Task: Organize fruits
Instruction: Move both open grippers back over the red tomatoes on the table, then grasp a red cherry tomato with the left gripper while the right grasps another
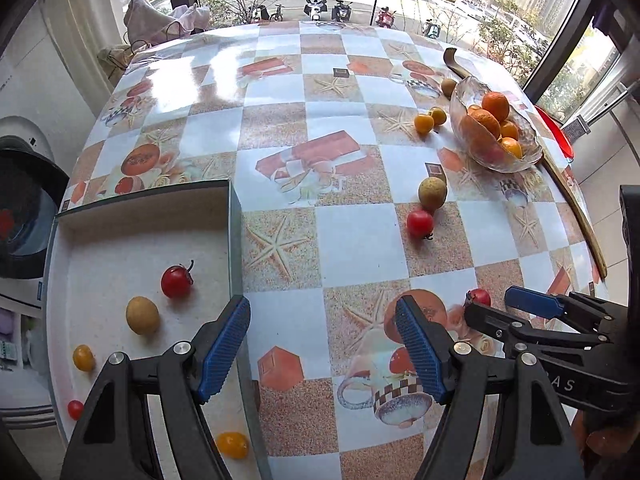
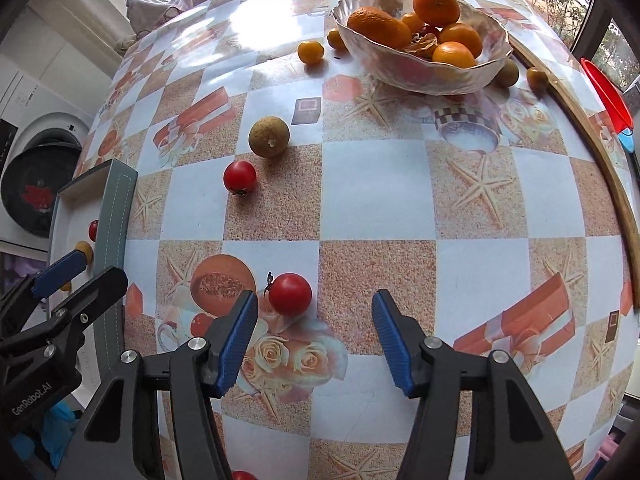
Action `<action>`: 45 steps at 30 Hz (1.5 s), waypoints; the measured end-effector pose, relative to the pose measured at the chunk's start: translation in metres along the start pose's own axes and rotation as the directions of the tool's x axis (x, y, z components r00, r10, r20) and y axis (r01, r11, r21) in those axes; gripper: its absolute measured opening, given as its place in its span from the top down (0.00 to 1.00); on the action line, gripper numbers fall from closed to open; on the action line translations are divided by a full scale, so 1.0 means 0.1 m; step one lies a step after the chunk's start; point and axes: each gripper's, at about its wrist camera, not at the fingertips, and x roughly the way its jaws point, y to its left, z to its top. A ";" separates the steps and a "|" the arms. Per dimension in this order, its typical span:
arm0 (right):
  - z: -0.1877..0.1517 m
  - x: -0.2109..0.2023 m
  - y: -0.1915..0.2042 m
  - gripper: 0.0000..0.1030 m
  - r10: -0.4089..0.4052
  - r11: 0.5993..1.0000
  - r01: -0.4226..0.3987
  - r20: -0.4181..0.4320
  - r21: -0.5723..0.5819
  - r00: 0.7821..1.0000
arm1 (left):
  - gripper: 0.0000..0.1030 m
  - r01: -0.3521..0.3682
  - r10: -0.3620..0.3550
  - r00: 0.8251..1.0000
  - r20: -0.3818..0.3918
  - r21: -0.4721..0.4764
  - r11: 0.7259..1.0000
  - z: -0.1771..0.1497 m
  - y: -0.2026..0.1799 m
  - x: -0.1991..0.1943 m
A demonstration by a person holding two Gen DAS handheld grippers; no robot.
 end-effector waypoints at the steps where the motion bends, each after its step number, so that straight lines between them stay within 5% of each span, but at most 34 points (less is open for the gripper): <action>1: 0.00 0.00 0.01 0.40 0.001 1.000 -0.001 0.005 -0.010 1.000 | 0.26 0.006 -0.006 1.000 0.001 0.005 1.000 0.06 -0.03 0.05; 7: -0.02 0.02 0.09 0.41 0.000 0.998 0.002 0.042 -0.065 0.999 | 0.26 0.060 -0.060 0.998 -0.007 0.046 0.997 0.30 -0.23 0.31; 17: -0.02 0.02 0.11 0.61 -0.016 0.995 0.024 0.080 -0.095 0.997 | 0.27 0.077 -0.075 0.997 -0.030 0.105 0.991 0.41 -0.49 0.57; 19: -0.01 0.03 0.12 0.67 -0.014 0.995 0.022 0.080 -0.097 0.997 | 0.41 0.075 -0.072 0.997 -0.038 0.108 0.991 0.42 -0.51 0.59; 21: 0.00 0.04 0.12 0.74 0.002 0.996 0.006 0.075 -0.095 0.997 | 0.41 0.071 -0.068 0.997 -0.031 0.113 0.991 0.43 -0.53 0.60; 28: -0.03 0.02 0.06 0.76 0.019 0.998 -0.016 0.058 -0.060 0.998 | 0.78 0.118 -0.115 0.993 -0.028 0.134 0.984 0.42 -0.59 0.58; 45: -0.16 -0.17 -0.10 0.76 0.047 0.998 -0.047 0.015 0.032 0.999 | 0.78 0.110 -0.110 0.994 -0.006 0.061 0.992 0.00 -0.23 0.11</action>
